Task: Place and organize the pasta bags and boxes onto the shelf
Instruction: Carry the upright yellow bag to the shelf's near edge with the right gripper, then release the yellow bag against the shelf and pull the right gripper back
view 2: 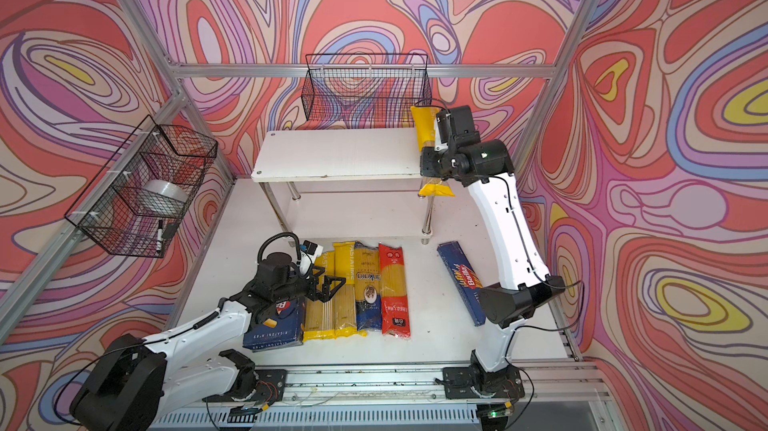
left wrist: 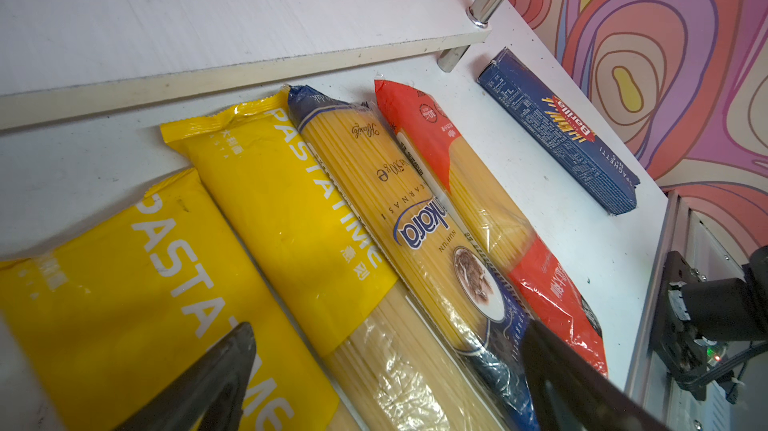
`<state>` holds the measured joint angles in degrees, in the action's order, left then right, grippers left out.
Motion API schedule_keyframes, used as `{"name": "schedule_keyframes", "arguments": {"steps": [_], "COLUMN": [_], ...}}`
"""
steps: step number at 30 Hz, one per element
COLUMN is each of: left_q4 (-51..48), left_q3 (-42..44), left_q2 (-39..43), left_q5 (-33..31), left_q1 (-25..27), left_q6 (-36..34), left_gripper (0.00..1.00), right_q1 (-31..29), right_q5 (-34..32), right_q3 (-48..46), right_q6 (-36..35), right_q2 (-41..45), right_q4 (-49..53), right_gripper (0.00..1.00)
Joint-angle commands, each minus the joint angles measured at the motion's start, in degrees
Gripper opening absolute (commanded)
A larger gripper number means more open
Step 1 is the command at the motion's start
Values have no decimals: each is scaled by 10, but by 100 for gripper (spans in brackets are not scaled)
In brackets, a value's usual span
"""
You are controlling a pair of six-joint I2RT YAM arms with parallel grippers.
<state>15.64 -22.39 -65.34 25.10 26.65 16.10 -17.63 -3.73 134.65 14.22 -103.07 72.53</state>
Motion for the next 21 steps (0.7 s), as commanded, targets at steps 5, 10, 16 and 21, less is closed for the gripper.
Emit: {"name": "schedule_keyframes", "arguments": {"steps": [5, 10, 16, 21], "left_q4": [-2, -1, -6, -7], "left_q3": [-5, -6, -6, -5], "left_q2": [1, -1, 3, 6], "left_q5": [4, 6, 1, -2], "left_q1": [3, 3, 3, 3], "left_q6": [-7, -7, -9, -11], "left_gripper": [100, 100, 100, 100], "right_q1": [4, 4, 4, 4], "right_q5": [-2, -15, -40, -47], "right_q3": [-16, -2, 54, 33], "right_q6": [-5, -12, -22, -28], "right_q2": [27, 38, 47, 83], "right_q4": [-26, -12, 29, 39], "right_gripper": [44, 50, 61, 69]}}
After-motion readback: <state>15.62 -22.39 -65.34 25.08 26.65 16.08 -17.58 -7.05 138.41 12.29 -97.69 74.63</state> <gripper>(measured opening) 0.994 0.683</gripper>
